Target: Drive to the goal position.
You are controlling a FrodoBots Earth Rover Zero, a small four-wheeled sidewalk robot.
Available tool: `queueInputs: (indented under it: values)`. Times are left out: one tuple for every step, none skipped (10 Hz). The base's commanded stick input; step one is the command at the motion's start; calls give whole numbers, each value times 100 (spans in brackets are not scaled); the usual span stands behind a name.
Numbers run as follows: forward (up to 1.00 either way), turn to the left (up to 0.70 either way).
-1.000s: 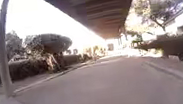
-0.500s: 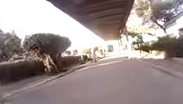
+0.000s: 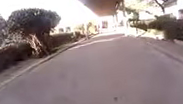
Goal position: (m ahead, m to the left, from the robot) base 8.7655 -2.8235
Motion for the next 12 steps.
queueInputs:
  values:
    - [70,-24]
    - [70,0]
    - [70,0]
    - [70,0]
    - [70,0]
    - [70,0]
    - [70,0]
    - [70,0]
    - [70,0]
    - [70,0]
    - [70,0]
    - [70,0]
